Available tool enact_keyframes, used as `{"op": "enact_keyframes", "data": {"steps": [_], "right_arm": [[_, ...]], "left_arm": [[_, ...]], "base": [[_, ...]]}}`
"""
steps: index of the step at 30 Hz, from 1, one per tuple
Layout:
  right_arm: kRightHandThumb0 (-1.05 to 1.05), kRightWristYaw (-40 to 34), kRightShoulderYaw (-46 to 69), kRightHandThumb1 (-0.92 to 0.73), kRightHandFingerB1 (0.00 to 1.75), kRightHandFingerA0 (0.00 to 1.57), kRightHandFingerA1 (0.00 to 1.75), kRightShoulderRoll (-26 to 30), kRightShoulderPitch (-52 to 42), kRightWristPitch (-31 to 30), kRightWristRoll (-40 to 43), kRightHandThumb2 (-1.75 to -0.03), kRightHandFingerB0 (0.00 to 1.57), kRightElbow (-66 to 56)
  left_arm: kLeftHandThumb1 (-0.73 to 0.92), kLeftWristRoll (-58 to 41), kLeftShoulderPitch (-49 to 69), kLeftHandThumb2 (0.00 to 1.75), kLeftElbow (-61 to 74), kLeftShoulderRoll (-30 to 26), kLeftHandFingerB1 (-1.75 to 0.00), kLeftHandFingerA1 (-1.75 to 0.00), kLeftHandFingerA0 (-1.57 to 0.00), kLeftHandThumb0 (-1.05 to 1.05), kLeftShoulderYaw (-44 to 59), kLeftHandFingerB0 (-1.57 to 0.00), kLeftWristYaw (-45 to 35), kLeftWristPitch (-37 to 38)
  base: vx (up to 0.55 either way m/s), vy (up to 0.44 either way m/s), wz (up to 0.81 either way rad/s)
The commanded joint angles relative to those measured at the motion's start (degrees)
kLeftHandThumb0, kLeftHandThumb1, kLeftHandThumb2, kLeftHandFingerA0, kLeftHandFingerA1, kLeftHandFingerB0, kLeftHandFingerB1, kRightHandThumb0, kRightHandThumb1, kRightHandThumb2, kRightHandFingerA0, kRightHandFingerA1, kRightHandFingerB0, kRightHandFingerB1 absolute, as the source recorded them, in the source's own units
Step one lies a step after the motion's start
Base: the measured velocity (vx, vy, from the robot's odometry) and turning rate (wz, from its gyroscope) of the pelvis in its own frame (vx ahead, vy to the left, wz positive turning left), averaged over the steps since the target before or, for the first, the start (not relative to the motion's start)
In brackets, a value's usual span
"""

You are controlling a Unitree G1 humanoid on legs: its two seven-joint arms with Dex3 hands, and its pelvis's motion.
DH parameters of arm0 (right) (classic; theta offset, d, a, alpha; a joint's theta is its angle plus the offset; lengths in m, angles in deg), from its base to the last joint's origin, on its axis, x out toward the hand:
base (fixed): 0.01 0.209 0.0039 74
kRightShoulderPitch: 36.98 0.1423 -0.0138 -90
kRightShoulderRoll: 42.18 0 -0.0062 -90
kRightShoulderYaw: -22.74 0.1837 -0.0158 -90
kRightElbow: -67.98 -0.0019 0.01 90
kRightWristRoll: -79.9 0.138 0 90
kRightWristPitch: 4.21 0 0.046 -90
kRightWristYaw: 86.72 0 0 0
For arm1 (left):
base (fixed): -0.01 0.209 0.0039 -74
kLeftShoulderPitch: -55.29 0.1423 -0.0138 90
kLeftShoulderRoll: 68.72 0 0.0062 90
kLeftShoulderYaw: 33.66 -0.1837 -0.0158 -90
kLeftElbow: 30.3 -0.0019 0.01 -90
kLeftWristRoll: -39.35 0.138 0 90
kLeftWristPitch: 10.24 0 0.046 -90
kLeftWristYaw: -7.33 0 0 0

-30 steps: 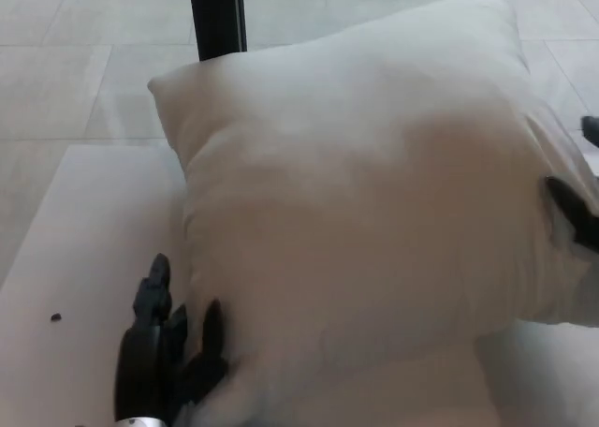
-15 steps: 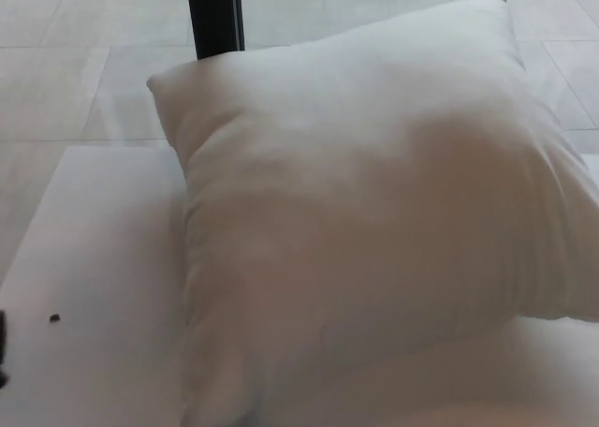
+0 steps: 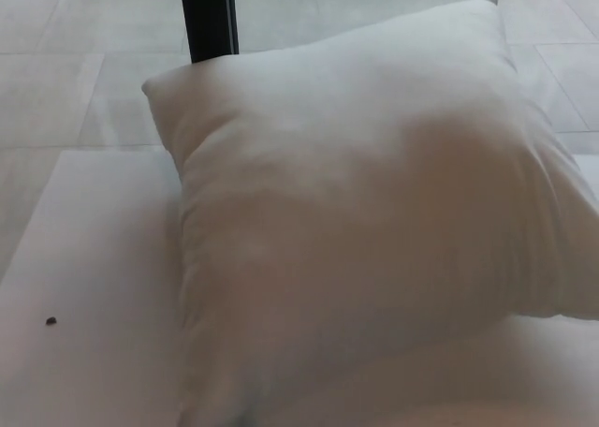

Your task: The robot uses its left hand to press on the left side of the pillow kept in the middle of the desk and uses its right hand to lift up and the right side of the pillow and turn it over

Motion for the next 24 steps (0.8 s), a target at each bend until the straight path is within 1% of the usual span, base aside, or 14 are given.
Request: {"op": "enact_keyframes", "data": {"steps": [1, 5, 6, 8, 9, 10, 13, 16, 17, 19, 20, 21, 23, 24], "right_arm": [[-0.92, -6.36, 0.51, -0.73, 0.57, 1.10, 1.47, -1.92, -2.07, 7.77, 1.82, -1.10, 0.01, 8.38], [-0.87, -4.04, -2.77, -0.69, 0.56, 0.96, 1.28, -1.27, -5.61, 14.69, 0.31, -1.04, 0.07, 13.00], [-0.88, -3.62, -3.35, -0.90, 0.53, 0.55, 0.82, -0.98, -6.26, 15.40, 0.10, -0.67, 0.05, 13.52], [-0.96, -2.99, -5.11, -0.73, 0.52, 0.67, 0.91, -0.21, -7.79, 17.16, -1.00, -0.85, 0.04, 14.77], [-0.91, -4.46, -7.18, -0.68, 0.56, 1.47, 1.61, 0.72, -8.88, 16.64, -2.95, -1.16, 0.08, 16.38], [-0.94, -4.75, -8.02, -0.87, 0.53, 1.03, 1.59, 1.43, -8.80, 17.08, -3.15, -0.70, 0.07, 18.42], [-0.93, -3.50, -11.11, -0.89, 0.57, 1.02, 1.37, 1.94, -10.96, 20.03, -4.12, -0.68, 0.10, 21.23], [-0.94, -1.61, -15.82, -0.88, 0.60, 0.99, 1.34, 3.10, -12.75, 22.80, -6.25, -0.67, 0.10, 24.40], [-1.00, -0.90, -18.02, -0.70, 0.61, 0.86, 1.04, 3.25, -13.82, 23.93, -7.48, -1.10, 0.12, 24.45], [-0.97, -0.19, -20.31, -0.69, 0.61, 0.87, 1.07, 3.57, -15.38, 25.17, -8.22, -1.10, 0.12, 24.47], [-0.96, 1.25, -21.46, -0.86, 0.58, 0.94, 1.63, 3.49, -16.12, 25.79, -8.06, -0.66, 0.15, 24.25], [-0.98, 1.28, -22.07, -0.68, 0.59, 0.81, 1.33, 3.57, -16.23, 25.97, -8.12, -1.05, 0.15, 24.35], [-0.96, 1.22, -23.55, -0.86, 0.56, 0.75, 1.28, 3.63, -16.26, 26.82, -7.51, -0.67, 0.16, 24.57], [-0.96, 1.49, -23.58, -0.66, 0.60, 0.98, 1.30, 3.67, -15.77, 27.54, -6.72, -1.07, 0.14, 25.20]], "left_arm": [[0.56, -2.96, 5.76, 0.61, -6.89, 4.39, -0.70, -0.74, -0.26, -0.90, 2.80, 0.00, -6.69, 1.45], [0.45, -0.07, 8.26, 0.76, -9.61, 6.53, -0.53, -0.75, -0.27, -0.97, 0.76, 0.00, -4.89, 0.27], [0.47, 0.49, 9.43, 0.91, -9.23, 6.17, -0.41, -0.72, -0.26, -0.92, 0.41, 0.00, -5.28, 0.30], [0.54, -0.28, 10.30, 0.59, -9.38, 6.58, -0.60, -0.80, -0.25, -0.90, 1.82, 0.00, -4.10, 0.73], [0.43, -0.03, 9.24, 0.88, -13.97, 6.07, -0.65, -0.75, -0.24, -0.86, 4.24, 0.00, 1.30, 1.99], [0.56, 1.01, 10.04, 0.61, -15.27, 5.14, -0.79, -0.93, -0.27, -0.86, 3.74, 0.00, 1.18, 1.64], [0.49, 6.46, 12.25, 0.89, -18.22, 2.07, -0.68, -0.79, -0.35, -0.91, -0.16, -0.03, 1.92, 1.61], [0.57, 3.27, 12.73, 0.58, -19.55, 2.42, -0.86, -0.93, -0.26, -0.84, 1.99, 0.00, -0.10, 2.15], [0.43, 3.66, 12.90, 0.87, -19.95, 2.41, -0.70, -0.78, -0.28, -0.84, 1.59, -0.05, -0.33, 3.00], [0.59, 6.29, 14.21, 0.58, -19.69, 1.37, -0.78, -0.87, -0.36, -0.86, -0.57, -0.03, 0.43, 2.88], [0.57, 6.64, 15.12, 0.57, -17.87, 1.30, -0.74, -0.89, -0.46, -0.84, -1.26, -0.03, -0.12, 1.93], [0.57, 6.84, 15.27, 0.58, -17.59, 1.11, -0.71, -0.84, -0.48, -0.82, -1.59, -0.05, -0.30, 1.51], [0.57, 6.89, 15.67, 0.57, -16.81, 0.49, -0.72, -0.85, -0.47, -0.81, -2.49, -0.07, -1.62, 1.01], [0.46, 7.74, 16.25, 0.88, -15.41, 0.08, -0.65, -0.89, -0.53, -0.83, -3.67, -0.11, -2.02, 0.65]], "base": [[0.00, 0.000, 0.00], [0.00, 0.000, 0.00], [0.00, 0.000, 0.00], [0.00, 0.000, 0.00], [0.00, 0.000, 0.00], [0.00, 0.000, 0.00], [0.00, 0.000, 0.00], [0.00, 0.000, 0.00], [0.00, 0.000, 0.00], [0.00, 0.000, 0.00], [0.00, 0.000, 0.00], [0.00, 0.000, 0.00], [0.00, 0.000, 0.00], [0.00, 0.000, 0.00]]}}
